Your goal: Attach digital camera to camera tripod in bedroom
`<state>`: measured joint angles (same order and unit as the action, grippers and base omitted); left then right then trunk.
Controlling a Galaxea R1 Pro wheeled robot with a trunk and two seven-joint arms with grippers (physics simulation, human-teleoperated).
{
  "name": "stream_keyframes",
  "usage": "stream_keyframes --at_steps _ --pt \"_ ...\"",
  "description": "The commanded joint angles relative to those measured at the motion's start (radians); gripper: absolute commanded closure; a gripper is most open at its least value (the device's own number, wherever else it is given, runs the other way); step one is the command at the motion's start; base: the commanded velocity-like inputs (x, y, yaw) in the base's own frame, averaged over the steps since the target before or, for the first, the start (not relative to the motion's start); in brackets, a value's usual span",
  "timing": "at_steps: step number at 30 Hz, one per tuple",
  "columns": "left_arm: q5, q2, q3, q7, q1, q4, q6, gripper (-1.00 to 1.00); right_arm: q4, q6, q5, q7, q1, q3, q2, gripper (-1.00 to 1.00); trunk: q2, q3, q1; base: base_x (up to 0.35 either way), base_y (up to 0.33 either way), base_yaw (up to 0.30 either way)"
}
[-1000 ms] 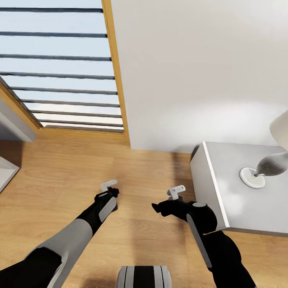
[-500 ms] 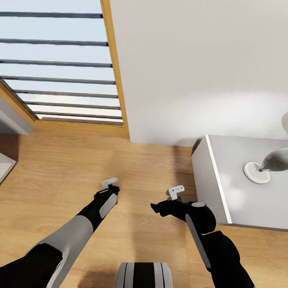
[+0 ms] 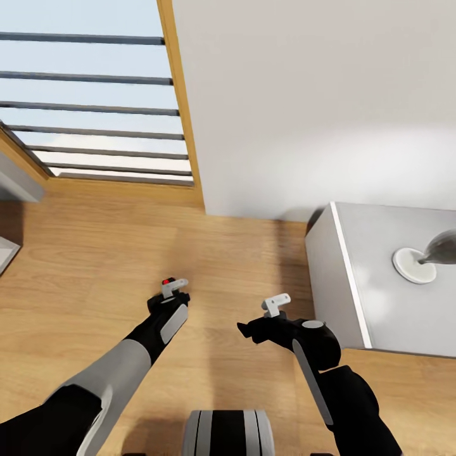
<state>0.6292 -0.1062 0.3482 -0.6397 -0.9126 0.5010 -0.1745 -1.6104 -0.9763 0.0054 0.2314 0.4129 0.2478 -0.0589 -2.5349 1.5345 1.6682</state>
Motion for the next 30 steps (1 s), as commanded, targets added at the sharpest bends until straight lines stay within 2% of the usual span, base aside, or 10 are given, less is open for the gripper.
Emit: stream_keyframes --at_steps 1,4,9,14,25,30 --pt "0.004 0.001 0.007 -0.02 -0.001 0.014 -0.007 -1.0 -0.001 -0.004 0.001 0.002 0.0 0.0 0.0 -1.0 -0.001 0.005 0.0 0.0 0.0 0.0" --pt "0.004 0.0 0.007 -0.04 -0.003 0.027 -0.016 -1.0 -0.002 -0.004 0.001 0.002 0.0 0.0 0.0 -1.0 -0.001 0.016 0.002 0.0 0.0 0.0" --pt "0.001 -0.002 0.007 -0.07 -0.013 0.037 -0.026 -1.0 -0.002 -0.004 0.001 0.002 0.0 0.002 0.0 -1.0 -0.001 0.016 0.002 0.0 0.0 0.0" --pt "-0.036 -0.005 0.008 -0.095 -0.017 0.044 -0.029 -1.0 -0.002 -0.004 0.001 0.002 0.0 0.005 0.0 -1.0 -0.001 0.016 0.002 0.0 0.0 0.0" --pt "-0.066 -0.013 0.008 -0.106 -0.019 0.084 -0.049 -1.0 -0.002 -0.003 0.001 0.002 0.0 0.008 0.0 -1.0 -0.001 0.016 0.002 0.0 0.0 0.0" --pt "-0.069 -0.016 0.007 -0.097 -0.026 0.097 -0.064 -1.0 -0.002 -0.004 0.001 0.002 0.0 0.008 0.001 -1.0 -0.002 0.036 0.004 0.0 0.0 0.0"
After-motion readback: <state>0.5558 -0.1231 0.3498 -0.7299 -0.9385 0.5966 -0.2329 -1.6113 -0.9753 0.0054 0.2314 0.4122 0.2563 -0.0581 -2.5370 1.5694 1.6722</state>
